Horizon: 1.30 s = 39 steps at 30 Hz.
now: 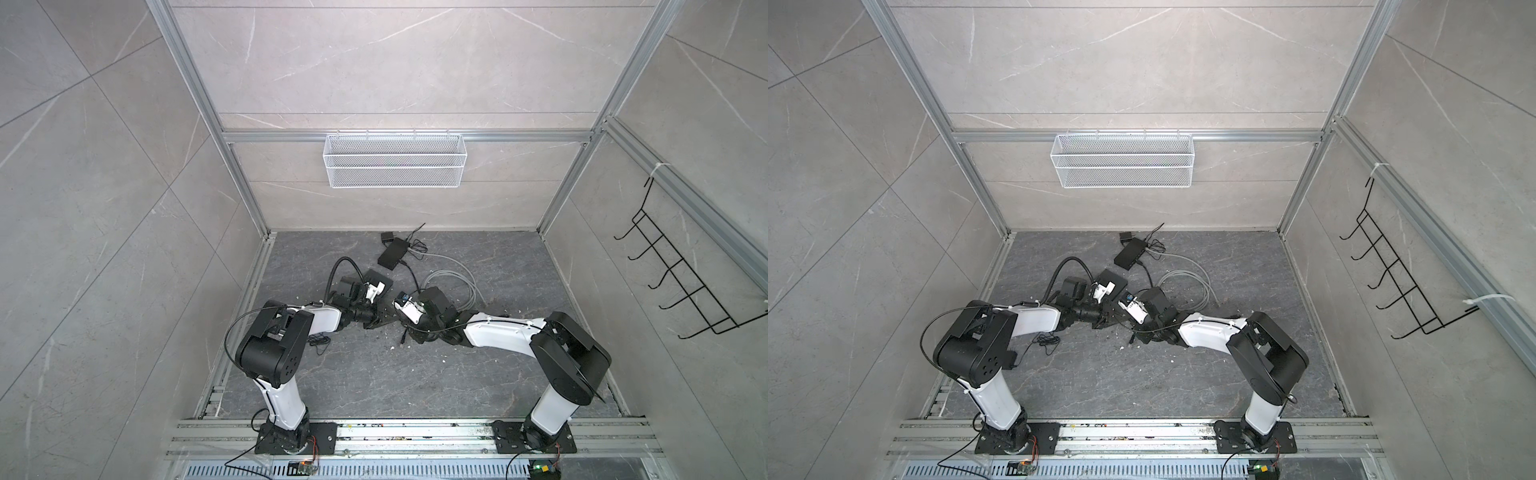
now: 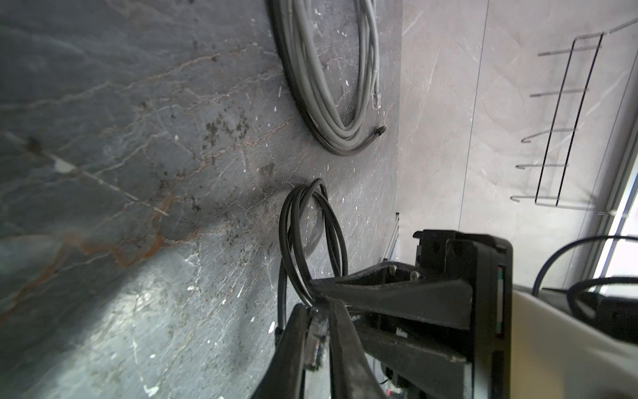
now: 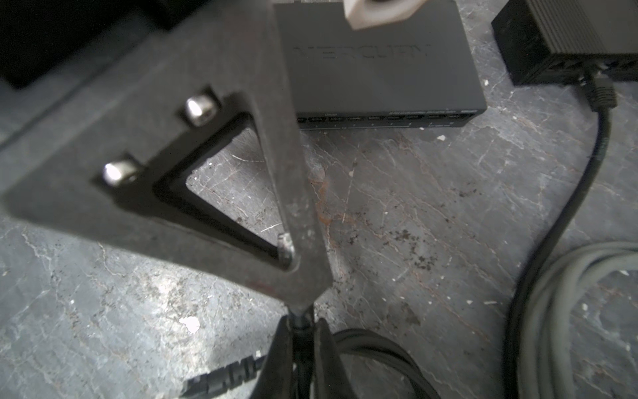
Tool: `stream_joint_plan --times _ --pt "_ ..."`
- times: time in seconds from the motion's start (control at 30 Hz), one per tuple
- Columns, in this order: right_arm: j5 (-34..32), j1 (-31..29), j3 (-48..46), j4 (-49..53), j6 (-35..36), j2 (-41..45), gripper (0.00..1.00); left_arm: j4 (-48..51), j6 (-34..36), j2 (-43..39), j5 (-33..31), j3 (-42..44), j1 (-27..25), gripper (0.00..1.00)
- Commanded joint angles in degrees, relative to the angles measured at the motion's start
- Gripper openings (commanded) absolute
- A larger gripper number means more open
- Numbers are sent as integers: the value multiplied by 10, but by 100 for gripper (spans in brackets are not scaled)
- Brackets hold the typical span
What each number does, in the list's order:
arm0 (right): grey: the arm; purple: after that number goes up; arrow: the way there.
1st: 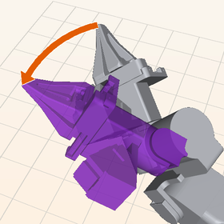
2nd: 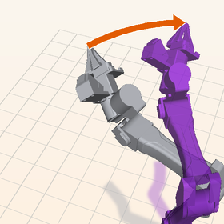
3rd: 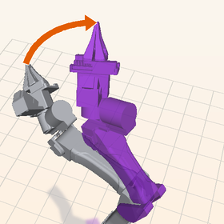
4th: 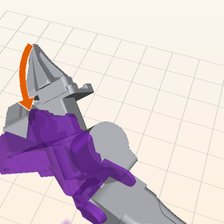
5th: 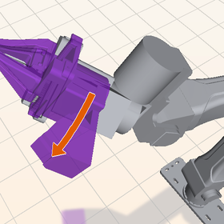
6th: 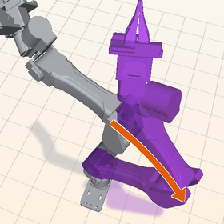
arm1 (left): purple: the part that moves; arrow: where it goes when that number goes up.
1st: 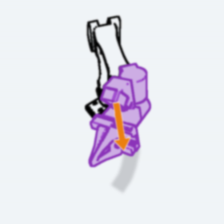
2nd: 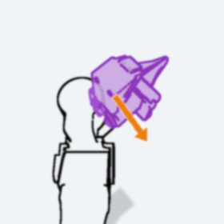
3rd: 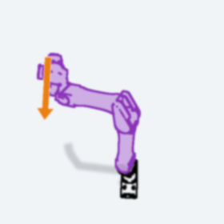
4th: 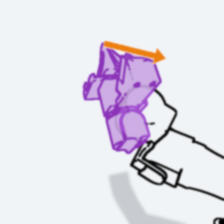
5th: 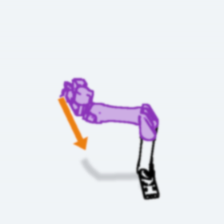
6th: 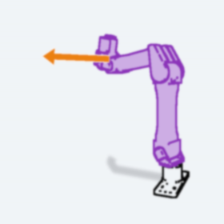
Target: Insert the plug into the switch port
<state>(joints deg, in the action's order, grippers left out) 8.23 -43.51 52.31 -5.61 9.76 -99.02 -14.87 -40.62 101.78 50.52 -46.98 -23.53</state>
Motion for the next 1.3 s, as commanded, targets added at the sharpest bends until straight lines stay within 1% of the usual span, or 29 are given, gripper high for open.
stream_joint_plan --times 0.0,0.17,0.43,0.6,0.83,1.0,1.2,1.27 --pt "15 -1 -8 26 11 -3 6 15 8 -12 16 -30 0 25" --pt "47 -2 1 41 8 -14 3 15 12 -15 32 -29 3 32" --pt "57 -2 -1 42 3 -14 3 15 16 -19 34 -17 13 32" --pt "58 -2 1 42 0 -13 2 22 25 -14 42 -17 14 28" --pt "64 3 1 38 -12 -18 2 23 26 -15 45 -7 17 27" --pt "81 11 -5 17 -27 -11 2 26 29 -12 48 -2 17 23" --pt "88 13 5 23 -25 -13 2 24 32 -15 44 3 18 15" --pt "88 14 5 22 -25 -14 2 25 32 -16 45 3 18 14"
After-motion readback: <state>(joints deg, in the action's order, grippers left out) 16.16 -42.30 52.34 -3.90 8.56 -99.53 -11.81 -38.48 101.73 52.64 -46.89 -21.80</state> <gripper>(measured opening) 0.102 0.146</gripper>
